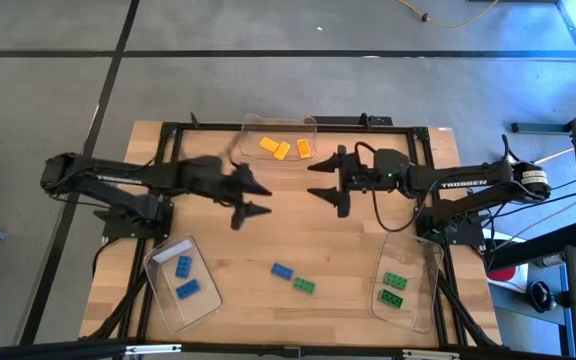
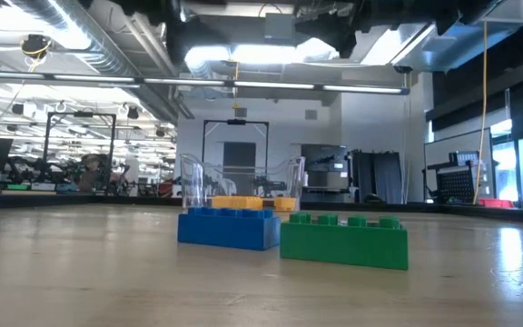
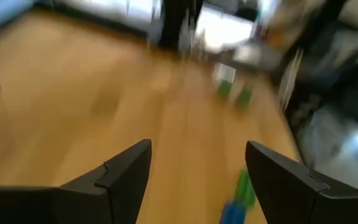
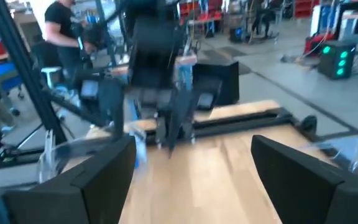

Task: Sort & place blocks by color
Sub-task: Put the blue game piece into the bottom left transparent bin

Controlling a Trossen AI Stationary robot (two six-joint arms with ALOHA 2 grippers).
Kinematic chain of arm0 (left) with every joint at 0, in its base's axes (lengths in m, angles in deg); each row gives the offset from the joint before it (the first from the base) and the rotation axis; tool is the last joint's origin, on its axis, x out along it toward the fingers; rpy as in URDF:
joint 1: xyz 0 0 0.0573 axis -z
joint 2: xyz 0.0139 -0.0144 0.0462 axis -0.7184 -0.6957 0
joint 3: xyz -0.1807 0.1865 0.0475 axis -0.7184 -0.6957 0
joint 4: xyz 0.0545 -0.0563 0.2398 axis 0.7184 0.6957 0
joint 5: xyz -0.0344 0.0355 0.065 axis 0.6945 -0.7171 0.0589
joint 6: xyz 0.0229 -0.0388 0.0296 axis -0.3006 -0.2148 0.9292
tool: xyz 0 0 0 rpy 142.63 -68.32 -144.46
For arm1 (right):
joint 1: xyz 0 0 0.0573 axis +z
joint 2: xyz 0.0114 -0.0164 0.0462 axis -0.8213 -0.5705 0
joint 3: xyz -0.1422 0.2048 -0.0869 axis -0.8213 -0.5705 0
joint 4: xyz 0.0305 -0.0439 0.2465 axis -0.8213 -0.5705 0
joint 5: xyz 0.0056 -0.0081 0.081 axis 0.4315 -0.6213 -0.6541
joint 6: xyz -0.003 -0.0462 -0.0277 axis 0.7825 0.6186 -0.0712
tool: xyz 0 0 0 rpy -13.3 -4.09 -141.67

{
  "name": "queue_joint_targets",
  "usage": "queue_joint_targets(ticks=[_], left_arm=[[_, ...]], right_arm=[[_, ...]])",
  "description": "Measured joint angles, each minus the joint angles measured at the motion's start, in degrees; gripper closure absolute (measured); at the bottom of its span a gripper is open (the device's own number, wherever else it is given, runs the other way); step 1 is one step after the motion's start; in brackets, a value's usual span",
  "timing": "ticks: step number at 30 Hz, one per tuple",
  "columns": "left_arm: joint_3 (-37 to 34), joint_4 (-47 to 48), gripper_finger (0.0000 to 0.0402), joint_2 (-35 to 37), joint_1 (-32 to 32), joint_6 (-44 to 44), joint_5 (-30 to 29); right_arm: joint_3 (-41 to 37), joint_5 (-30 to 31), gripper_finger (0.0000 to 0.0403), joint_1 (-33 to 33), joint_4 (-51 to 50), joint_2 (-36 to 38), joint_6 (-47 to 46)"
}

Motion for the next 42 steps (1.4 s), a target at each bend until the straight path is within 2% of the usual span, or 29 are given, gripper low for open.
queue_joint_targets(ticks=[7, 13, 19, 24, 27, 37, 42], left_arm=[[10.21, 14.02, 0.0149, -14.95, 7.15, 11.39, -1.07], [12.90, 13.83, 0.0149, -25.68, 13.53, 19.34, -3.67], [12.88, 11.85, 0.0149, -33.50, 18.34, 20.10, -3.62], [12.88, 6.94, 0.0149, -37.38, 21.09, 16.41, -3.71], [12.88, 4.84, 0.0149, -38.88, 22.13, 15.45, -6.28], [12.80, 4.99, 0.0149, -42.15, 22.56, 13.03, -11.86], [12.84, 4.59, 0.0149, -43.42, 22.53, 12.87, -11.47]], right_arm=[[0.00, 0.23, 0.0081, -2.70, 1.98, 1.57, 0.25], [0.00, 0.29, 0.0081, -5.33, 1.74, 3.44, 0.37], [0.00, 0.29, 0.0081, -7.23, 1.72, 4.31, 0.37], [0.00, 0.27, 0.0081, -8.03, 1.03, 4.31, 0.37], [-0.02, 0.27, 0.0081, -8.06, 1.01, 4.31, 0.28], [-0.02, 0.21, 0.0081, -8.04, 0.97, 4.31, -0.04], [-0.02, 0.22, 0.0081, -8.04, 0.96, 4.31, -0.04]])
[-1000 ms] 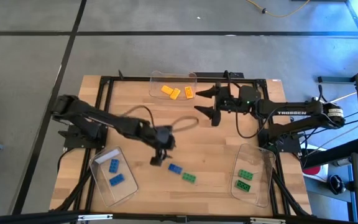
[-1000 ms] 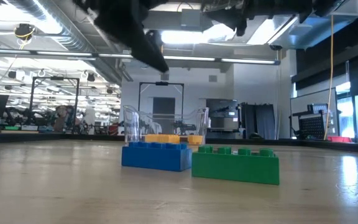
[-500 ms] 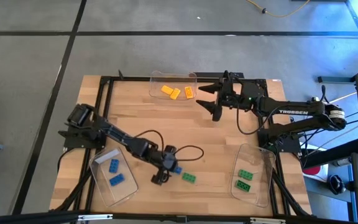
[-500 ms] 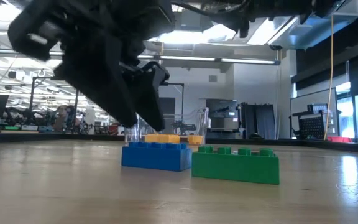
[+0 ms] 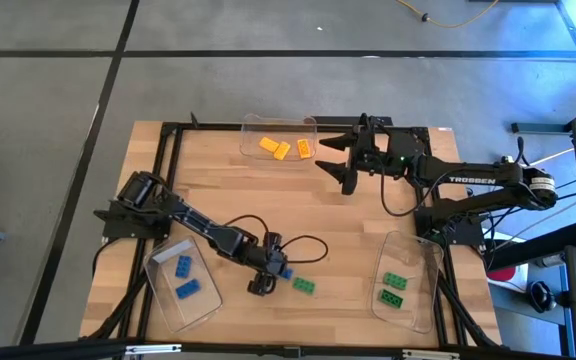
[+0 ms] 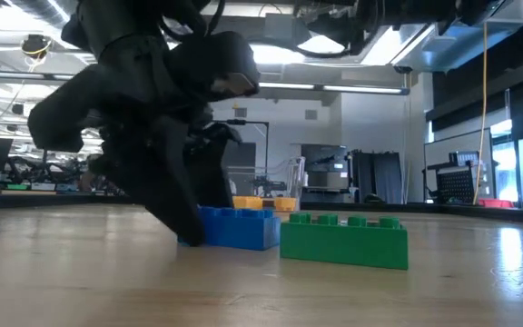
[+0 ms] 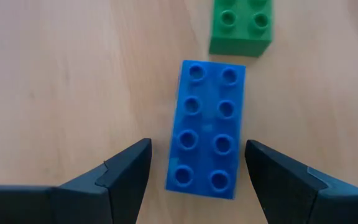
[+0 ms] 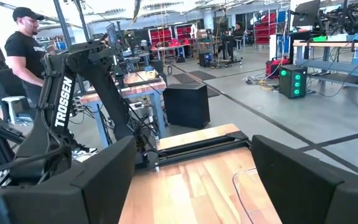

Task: Sort & place blocks by color
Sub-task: Put the blue game piece into the bottom left transparent bin

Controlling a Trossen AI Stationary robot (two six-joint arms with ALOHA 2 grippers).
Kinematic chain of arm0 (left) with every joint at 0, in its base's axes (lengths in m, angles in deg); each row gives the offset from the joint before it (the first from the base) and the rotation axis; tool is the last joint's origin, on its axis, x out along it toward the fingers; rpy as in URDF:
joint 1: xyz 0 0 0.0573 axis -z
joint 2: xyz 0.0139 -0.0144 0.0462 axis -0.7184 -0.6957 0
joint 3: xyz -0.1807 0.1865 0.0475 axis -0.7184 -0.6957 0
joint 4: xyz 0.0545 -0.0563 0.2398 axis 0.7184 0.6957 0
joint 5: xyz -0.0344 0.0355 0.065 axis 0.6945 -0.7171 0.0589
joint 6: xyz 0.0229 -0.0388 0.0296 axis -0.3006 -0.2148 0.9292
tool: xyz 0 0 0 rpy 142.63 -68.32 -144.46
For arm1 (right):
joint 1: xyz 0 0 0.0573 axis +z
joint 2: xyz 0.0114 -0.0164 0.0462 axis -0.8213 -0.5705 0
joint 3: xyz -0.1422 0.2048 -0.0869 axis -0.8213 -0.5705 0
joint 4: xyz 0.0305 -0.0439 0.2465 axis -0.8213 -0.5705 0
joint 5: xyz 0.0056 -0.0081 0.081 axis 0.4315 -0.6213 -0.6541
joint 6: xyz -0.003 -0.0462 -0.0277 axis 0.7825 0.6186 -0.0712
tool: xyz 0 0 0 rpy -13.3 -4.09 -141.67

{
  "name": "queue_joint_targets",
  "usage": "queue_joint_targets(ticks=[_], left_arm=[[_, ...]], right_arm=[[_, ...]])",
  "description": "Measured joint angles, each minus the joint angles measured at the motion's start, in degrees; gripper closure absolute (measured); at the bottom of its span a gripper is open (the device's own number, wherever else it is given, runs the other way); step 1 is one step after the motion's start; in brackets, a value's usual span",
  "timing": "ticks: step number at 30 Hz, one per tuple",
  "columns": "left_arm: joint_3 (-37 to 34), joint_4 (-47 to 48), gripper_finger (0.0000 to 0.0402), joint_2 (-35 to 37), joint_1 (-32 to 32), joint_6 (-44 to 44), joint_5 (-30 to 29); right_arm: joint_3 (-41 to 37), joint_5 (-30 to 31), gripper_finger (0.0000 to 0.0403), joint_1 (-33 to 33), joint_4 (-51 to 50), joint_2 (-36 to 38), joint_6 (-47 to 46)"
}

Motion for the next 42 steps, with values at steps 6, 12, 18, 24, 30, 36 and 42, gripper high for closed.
queue_joint_targets(ticks=[6, 12, 18, 24, 30, 36, 42], left_arm=[[0.13, -0.03, 0.0156, -0.62, 0.00, -2.10, 1.84], [0.02, 2.33, 0.0237, 0.75, -1.58, -5.64, 2.24], [-0.67, 13.57, 0.0273, 6.29, -6.41, -3.42, 2.41], [-8.39, 16.00, 0.0273, 19.96, -14.71, -1.53, 2.26], [-18.96, 5.60, 0.0273, 39.29, -22.97, -7.12, 2.23], [-27.70, -12.12, 0.0273, 54.83, -26.30, -13.57, 1.83], [-31.36, -23.76, 0.0273, 61.49, -26.32, -14.69, -2.02]], right_arm=[[-0.02, 0.01, 0.0081, 0.00, 0.00, 0.00, -0.01], [-0.02, 0.01, 0.0081, 0.00, 0.00, 0.00, 0.00], [-0.07, 0.01, 0.0081, 0.01, -0.26, 0.00, 0.04], [-0.09, -0.02, 0.0081, 0.02, -1.78, 0.00, -0.06], [-0.07, -0.05, 0.0081, 0.16, -5.71, -0.10, -3.08], [-0.02, -3.30, 0.0081, 0.90, -7.85, -1.04, -6.20], [-0.04, -3.93, 0.0081, 2.81, -7.81, -1.62, -5.80]])
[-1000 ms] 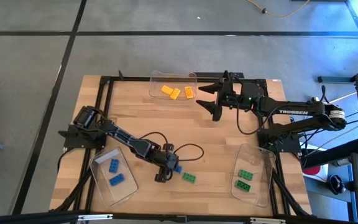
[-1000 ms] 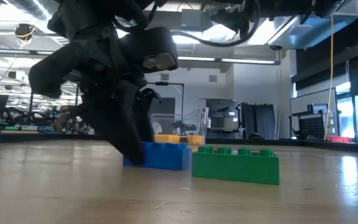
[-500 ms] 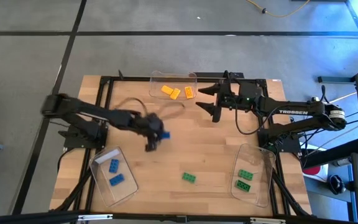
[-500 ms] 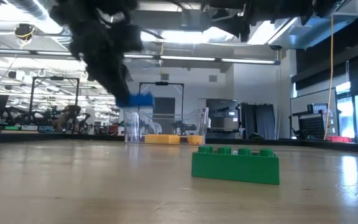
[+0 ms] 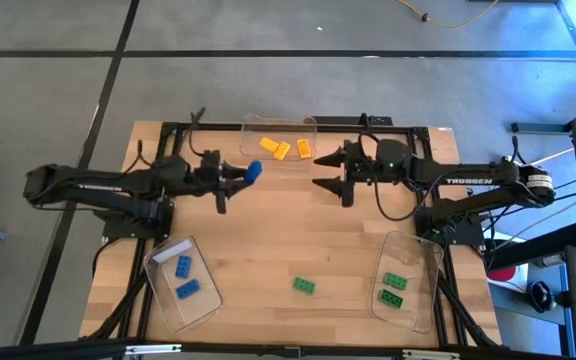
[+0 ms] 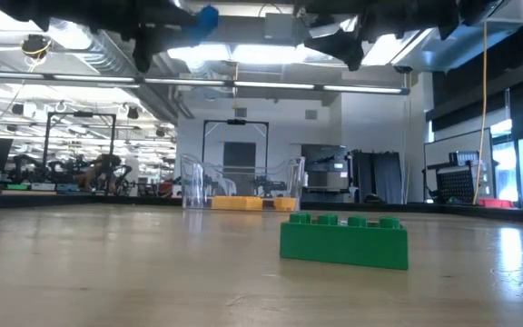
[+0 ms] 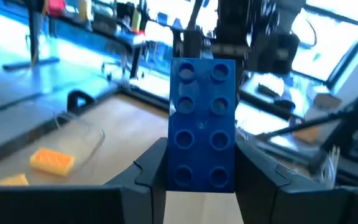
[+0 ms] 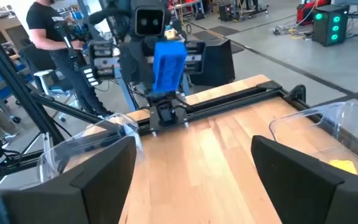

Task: Sort & place blocks by color
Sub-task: Put the blue game piece into the bottom left transparent bin

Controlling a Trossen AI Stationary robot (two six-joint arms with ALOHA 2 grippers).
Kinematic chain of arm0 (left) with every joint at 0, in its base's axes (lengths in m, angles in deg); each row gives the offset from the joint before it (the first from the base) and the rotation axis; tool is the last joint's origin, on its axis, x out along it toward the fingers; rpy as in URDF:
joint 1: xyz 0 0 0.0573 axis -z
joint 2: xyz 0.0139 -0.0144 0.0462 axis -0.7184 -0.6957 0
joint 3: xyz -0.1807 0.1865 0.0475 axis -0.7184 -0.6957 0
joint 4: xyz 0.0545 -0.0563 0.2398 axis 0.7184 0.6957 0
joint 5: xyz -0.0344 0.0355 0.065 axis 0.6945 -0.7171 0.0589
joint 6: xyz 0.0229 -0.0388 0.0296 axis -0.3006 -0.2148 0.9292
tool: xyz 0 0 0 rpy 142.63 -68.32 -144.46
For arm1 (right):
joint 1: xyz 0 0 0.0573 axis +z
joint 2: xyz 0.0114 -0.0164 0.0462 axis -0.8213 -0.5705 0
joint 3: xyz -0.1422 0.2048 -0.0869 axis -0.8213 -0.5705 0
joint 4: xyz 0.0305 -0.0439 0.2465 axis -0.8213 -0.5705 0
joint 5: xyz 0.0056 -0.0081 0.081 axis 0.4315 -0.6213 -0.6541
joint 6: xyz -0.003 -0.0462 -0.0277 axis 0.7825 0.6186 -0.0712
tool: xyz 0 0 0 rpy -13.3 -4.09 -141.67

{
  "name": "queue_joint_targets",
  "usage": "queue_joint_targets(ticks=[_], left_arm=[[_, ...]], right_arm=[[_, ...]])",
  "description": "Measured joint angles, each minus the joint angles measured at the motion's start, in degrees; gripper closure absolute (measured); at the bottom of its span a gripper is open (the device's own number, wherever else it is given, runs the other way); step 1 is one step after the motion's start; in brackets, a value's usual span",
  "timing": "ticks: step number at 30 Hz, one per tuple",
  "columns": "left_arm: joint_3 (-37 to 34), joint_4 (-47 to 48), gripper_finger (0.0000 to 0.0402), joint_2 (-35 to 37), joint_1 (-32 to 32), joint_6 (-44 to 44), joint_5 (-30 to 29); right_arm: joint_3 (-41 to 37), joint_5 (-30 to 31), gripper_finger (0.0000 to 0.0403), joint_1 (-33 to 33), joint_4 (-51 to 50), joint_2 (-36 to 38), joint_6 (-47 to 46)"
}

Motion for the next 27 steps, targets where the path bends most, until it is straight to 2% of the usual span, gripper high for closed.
queue_joint_targets(ticks=[5, 12, 19, 23, 27], left_arm=[[0.01, -0.96, 0.0273, 0.86, 0.00, 1.77, -0.46], [0.00, -1.31, 0.0273, 0.86, 0.00, 2.77, -0.12], [1.28, -2.03, 0.0273, 5.73, 0.15, 3.17, 6.65], [4.02, 3.30, 0.0273, 9.47, 1.56, 3.17, 11.69], [9.07, 18.18, 0.0273, 12.82, 4.57, 3.11, 13.99]], right_arm=[[0.00, 0.30, 0.0081, 0.03, 0.08, 0.02, 0.06], [0.00, 3.85, 0.0081, 0.03, 0.07, 0.02, 1.52], [0.00, 4.48, 0.0081, 0.03, -0.12, 0.02, 1.54], [0.00, 4.48, 0.0081, 0.03, -1.30, 0.02, 1.60], [0.00, 4.47, 0.0081, 0.03, -2.18, 0.02, 1.50]])
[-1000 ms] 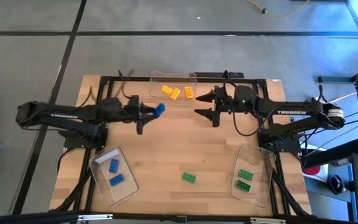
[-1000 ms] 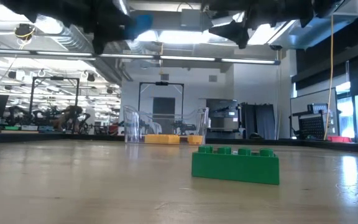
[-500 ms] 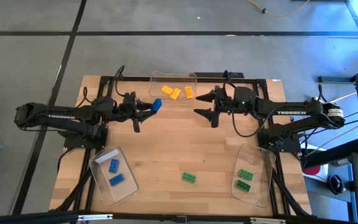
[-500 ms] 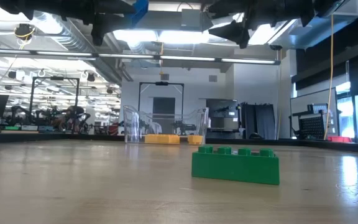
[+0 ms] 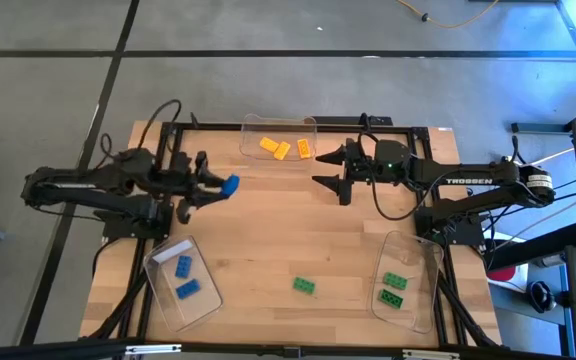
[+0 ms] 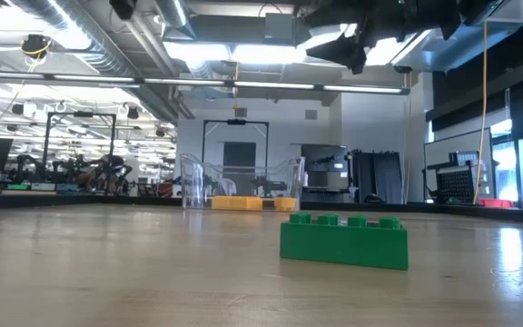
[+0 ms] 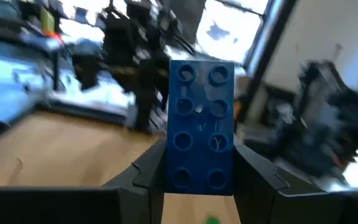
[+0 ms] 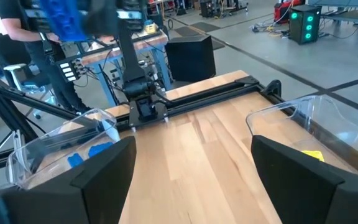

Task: Sort & place blocks by color
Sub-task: Put the blue game piece into the bottom left transparent bin

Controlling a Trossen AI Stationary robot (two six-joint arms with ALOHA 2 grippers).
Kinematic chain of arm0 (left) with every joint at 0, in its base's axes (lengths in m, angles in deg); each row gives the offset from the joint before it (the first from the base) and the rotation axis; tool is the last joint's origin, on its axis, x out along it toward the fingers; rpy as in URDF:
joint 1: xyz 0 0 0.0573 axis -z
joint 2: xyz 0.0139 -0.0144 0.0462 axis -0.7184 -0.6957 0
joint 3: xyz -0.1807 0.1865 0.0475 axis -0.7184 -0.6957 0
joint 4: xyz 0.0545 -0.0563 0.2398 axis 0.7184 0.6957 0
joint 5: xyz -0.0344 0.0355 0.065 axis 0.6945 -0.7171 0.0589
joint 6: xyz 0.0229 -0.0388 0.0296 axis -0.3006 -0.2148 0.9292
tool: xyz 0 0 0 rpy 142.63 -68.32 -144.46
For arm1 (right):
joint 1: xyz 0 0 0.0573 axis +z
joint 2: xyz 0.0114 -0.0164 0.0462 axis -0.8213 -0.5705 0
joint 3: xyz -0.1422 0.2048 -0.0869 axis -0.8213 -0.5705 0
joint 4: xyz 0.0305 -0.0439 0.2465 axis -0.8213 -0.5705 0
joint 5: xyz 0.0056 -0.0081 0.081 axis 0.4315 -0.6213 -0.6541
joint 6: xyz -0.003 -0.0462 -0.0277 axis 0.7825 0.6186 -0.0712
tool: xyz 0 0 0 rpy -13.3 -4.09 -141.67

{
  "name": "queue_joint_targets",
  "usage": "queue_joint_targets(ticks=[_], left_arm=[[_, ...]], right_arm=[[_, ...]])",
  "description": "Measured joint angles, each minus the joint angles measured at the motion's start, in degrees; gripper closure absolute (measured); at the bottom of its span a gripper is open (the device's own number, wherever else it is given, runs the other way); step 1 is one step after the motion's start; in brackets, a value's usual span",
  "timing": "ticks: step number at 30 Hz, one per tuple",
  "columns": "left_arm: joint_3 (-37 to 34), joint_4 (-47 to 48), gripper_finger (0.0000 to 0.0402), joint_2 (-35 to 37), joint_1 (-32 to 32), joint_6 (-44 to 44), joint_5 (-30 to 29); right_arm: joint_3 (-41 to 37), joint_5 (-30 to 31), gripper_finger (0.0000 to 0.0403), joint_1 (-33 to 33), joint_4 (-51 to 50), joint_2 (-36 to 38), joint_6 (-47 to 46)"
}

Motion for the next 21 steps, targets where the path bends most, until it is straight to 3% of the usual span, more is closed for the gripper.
queue_joint_targets(ticks=[5, 9, 15, 21], left_arm=[[9.60, 25.16, 0.0273, 0.18, 6.21, -1.87, 0.82], [12.64, 36.91, 0.0273, -1.56, 13.20, -7.38, 1.31], [10.98, 40.78, 0.0273, -5.91, 27.70, -18.19, 1.08], [10.17, 40.48, 0.0273, -16.31, 43.69, -27.58, 0.27]], right_arm=[[0.00, 0.01, 0.0081, 0.00, -0.36, 0.00, -0.40], [0.00, 0.01, 0.0081, 0.00, -0.37, 0.00, -2.54], [0.00, 1.18, 0.0081, 0.00, -0.40, 0.00, -3.44], [0.00, 3.12, 0.0081, 0.00, -2.63, 0.00, -3.40]])
